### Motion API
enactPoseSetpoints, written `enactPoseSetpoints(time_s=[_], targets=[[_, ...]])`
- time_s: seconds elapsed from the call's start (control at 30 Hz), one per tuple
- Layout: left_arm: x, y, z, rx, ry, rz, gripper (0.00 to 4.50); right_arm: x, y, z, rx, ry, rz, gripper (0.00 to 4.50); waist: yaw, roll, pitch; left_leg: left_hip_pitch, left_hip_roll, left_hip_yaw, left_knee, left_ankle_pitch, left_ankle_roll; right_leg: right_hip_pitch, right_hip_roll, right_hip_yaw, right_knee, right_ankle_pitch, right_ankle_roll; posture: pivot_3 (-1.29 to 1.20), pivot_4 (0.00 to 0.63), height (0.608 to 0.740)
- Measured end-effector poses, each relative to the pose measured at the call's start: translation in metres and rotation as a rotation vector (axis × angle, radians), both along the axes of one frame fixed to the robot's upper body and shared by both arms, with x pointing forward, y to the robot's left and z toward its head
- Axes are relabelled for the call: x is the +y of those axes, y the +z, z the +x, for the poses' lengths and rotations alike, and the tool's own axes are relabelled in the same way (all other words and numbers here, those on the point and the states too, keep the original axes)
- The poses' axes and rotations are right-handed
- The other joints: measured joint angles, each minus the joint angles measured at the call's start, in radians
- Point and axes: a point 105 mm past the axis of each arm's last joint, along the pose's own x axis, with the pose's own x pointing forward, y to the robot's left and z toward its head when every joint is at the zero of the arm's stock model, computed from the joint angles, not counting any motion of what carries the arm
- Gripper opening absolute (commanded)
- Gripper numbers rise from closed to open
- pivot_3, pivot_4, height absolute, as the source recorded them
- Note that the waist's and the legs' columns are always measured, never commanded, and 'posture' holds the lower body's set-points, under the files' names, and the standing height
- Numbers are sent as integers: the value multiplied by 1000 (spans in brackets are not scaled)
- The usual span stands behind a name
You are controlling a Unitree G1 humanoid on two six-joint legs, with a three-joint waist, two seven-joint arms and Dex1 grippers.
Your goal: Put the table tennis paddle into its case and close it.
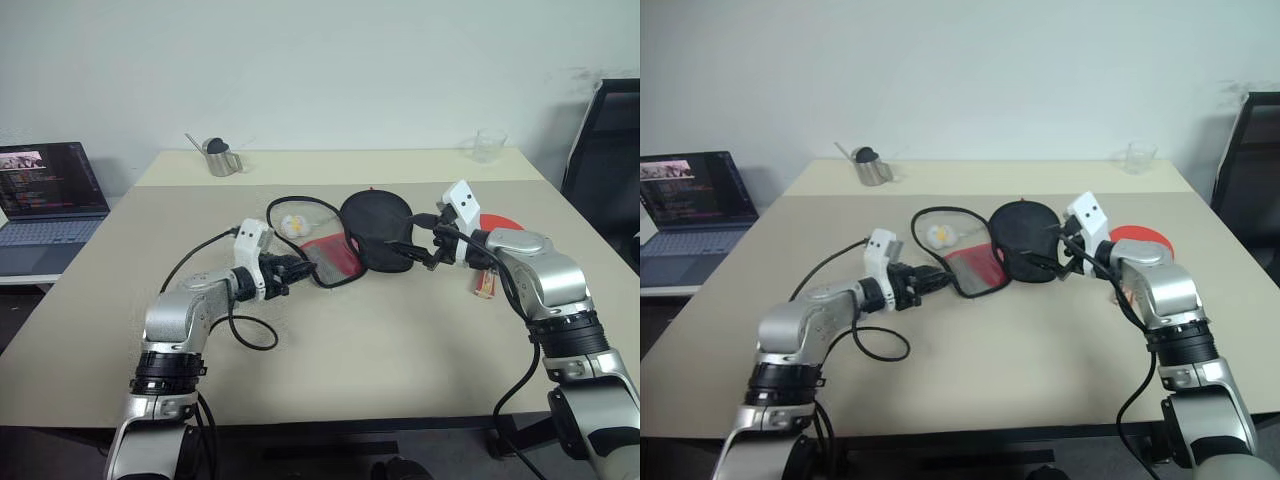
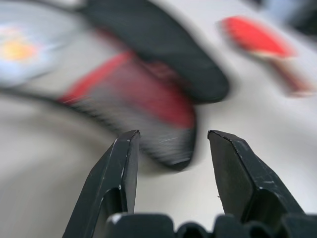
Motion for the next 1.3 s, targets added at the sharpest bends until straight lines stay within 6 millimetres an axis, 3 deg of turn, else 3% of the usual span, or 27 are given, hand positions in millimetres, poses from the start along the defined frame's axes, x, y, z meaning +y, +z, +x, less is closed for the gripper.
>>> enactPoseSetpoints(time_s=[0.2,0.6,0.77,1.23,1.3], targets=[[-13,-28,3,92,43,8,2369,0,0,0,0,0,0,4500,-2,0,0,0,0,0,0,0,0,0,1,0,1,0,0,0,150,740],[-4,-32,9,110,141,2,2369,-4,-3,-1,6,-8,-8,4500,-2,0,0,0,0,0,0,0,0,0,1,0,0,0,0,0,150,740],[-3,-57,16,184,192,-8,2369,-4,-3,-1,5,-9,-9,4500,-1,0,0,0,0,0,0,0,0,1,1,0,0,0,0,0,150,740],[-17,-49,36,148,194,-36,2369,-4,-1,-2,-3,-7,-12,4500,0,0,0,0,0,0,0,0,0,0,1,0,0,0,0,0,150,740],[-20,-46,37,137,189,-42,1996,-4,-1,-2,-3,-7,-12,4500,0,0,0,0,0,0,0,0,0,0,1,0,0,0,0,0,150,740]])
